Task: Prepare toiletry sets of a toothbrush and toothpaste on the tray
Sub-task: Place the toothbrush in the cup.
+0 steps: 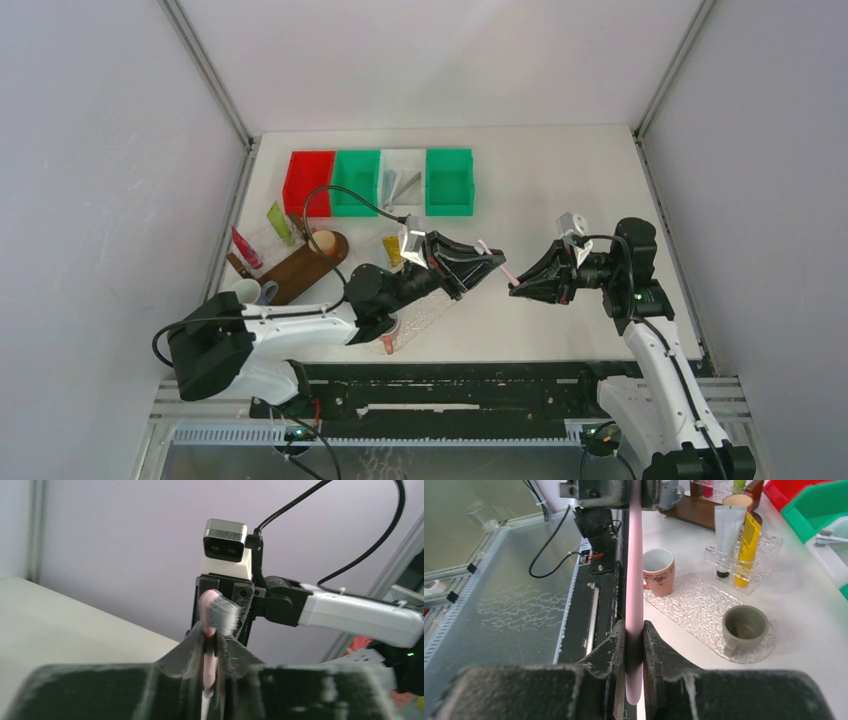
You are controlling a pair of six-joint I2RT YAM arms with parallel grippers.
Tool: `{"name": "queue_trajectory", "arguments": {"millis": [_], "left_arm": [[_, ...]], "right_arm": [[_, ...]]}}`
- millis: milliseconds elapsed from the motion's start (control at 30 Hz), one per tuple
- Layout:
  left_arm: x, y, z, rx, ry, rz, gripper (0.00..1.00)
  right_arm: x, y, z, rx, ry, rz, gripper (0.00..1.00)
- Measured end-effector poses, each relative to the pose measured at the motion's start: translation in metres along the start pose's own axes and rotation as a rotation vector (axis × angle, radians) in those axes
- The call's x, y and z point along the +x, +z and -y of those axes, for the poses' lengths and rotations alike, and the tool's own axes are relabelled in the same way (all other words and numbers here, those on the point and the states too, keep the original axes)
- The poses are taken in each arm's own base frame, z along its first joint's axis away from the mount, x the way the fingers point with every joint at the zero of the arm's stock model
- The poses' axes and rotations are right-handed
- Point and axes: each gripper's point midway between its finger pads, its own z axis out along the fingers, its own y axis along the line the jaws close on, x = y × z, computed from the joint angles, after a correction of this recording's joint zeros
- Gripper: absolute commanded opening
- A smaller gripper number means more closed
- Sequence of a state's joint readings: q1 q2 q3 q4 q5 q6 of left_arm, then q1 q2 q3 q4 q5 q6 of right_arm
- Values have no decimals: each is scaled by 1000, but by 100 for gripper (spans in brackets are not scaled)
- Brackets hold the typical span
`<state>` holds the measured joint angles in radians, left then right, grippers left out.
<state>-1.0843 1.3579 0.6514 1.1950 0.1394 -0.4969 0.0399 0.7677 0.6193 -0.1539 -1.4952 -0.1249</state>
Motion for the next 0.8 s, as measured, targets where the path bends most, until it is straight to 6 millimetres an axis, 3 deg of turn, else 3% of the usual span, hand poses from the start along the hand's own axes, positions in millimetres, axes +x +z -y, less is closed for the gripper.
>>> {"name": "queue_trajectory", "arguments": {"millis": [67,100,167,200,267,367,600,800], "left_arm": [[2,4,0,9,5,-3,0],[3,4,0,15,3,-3,0],[3,4,1,21,6,-4,0],[3,4,1,23,10,-4,0],[2,3,2,24,14,-3,0],[0,-9,3,10,31,-25,0],[-15,-53,-9,-153,122,-163,0],[-22,-106,-47,-384,207,-288,0]], "right_arm": [[0,0,-2,-11,-3,0,4],[0,0,-2,-12,-2,0,16],[1,0,-2,-13,-2,0,51],[1,0,-2,-14,-5,-1,61],[2,0,-2,-9,-2,-2,71],[4,0,0,2,-11,-4,76],[5,-3,6,68,-62,-10,76],[10,-9,23,168,-100,-28,77]]}}
